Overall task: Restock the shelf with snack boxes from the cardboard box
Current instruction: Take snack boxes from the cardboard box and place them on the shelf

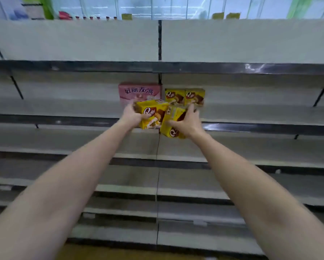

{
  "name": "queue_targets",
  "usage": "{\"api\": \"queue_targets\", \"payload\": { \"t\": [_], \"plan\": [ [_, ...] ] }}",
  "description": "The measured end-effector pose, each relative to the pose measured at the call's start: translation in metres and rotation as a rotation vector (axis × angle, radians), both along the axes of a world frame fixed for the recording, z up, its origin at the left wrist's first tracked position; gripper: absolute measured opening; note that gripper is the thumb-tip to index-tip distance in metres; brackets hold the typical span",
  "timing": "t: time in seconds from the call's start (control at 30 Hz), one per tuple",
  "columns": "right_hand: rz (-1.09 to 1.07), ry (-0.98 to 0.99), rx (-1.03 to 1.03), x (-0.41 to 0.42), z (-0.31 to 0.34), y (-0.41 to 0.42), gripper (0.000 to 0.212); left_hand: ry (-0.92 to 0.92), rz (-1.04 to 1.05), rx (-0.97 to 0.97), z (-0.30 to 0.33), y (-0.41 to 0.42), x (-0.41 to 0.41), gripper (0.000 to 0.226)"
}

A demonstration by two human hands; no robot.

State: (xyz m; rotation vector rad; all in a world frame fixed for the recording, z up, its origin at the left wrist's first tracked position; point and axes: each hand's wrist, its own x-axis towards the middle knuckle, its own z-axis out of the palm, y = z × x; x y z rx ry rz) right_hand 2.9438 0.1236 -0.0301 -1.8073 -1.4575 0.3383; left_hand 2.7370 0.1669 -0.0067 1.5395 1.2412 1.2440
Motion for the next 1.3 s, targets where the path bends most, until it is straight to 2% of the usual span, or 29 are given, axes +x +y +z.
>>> {"api": "queue_targets", "payload": {
  "t": [0.13, 0.23, 0.33, 0.43, 0.6, 0.67, 0.73, 0.77, 0.83, 0.9, 1.0, 1.1, 1.23, 1.3],
  "plan": [
    [-0.102, 0.13, 0.067, 0.016, 0.008, 0.018, 0.117, 0.018, -0.023, -0.012, 0.009, 0.017, 0.018, 0.078],
    [-0.207, 0.086, 0.048, 0.038, 0.013, 0.034, 0.113, 0.035, 0.007, 0.012, 0.011, 0.039, 0.035, 0.08],
    [-0.293, 0.099, 0.039, 0.059, 0.021, 0.049, 0.101, 0.089, -0.013, 0.019, 0.015, 0.06, 0.049, 0.08],
    [-0.354, 0.224, 0.048, 0.077, 0.028, 0.068, 0.091, 0.214, -0.044, 0.039, 0.017, 0.075, 0.063, 0.084],
    [-0.305, 0.363, 0.036, 0.102, 0.034, 0.094, 0.082, 0.314, 0.025, 0.072, 0.021, 0.097, 0.089, 0.06],
    [-0.291, 0.456, 0.017, 0.114, 0.031, 0.111, 0.086, 0.347, 0.006, 0.069, 0.021, 0.105, 0.096, 0.059],
    [-0.292, 0.435, -0.077, 0.128, 0.023, 0.128, 0.097, 0.384, -0.029, 0.069, 0.017, 0.112, 0.102, 0.062],
    [-0.312, 0.393, -0.134, 0.132, 0.021, 0.131, 0.096, 0.399, -0.044, 0.067, 0.013, 0.115, 0.105, 0.063],
    [-0.354, 0.252, -0.199, 0.138, 0.019, 0.128, 0.078, 0.434, -0.048, 0.082, 0.007, 0.119, 0.112, 0.059],
    [-0.301, 0.161, -0.156, 0.146, 0.018, 0.121, 0.067, 0.457, -0.043, 0.096, 0.002, 0.124, 0.118, 0.055],
    [-0.162, 0.054, 0.04, 0.162, 0.015, 0.122, 0.05, 0.46, -0.045, 0.111, -0.006, 0.131, 0.129, 0.053],
    [0.004, 0.016, 0.062, 0.174, 0.019, 0.122, 0.035, 0.434, -0.024, 0.103, -0.011, 0.139, 0.139, 0.05],
    [0.109, 0.171, -0.021, 0.192, 0.025, 0.111, 0.038, 0.416, 0.002, 0.115, -0.017, 0.149, 0.151, 0.05],
    [0.209, 0.059, -0.057, 0.198, 0.022, 0.11, 0.053, 0.412, 0.02, 0.115, -0.019, 0.151, 0.155, 0.049]
  ]
}}
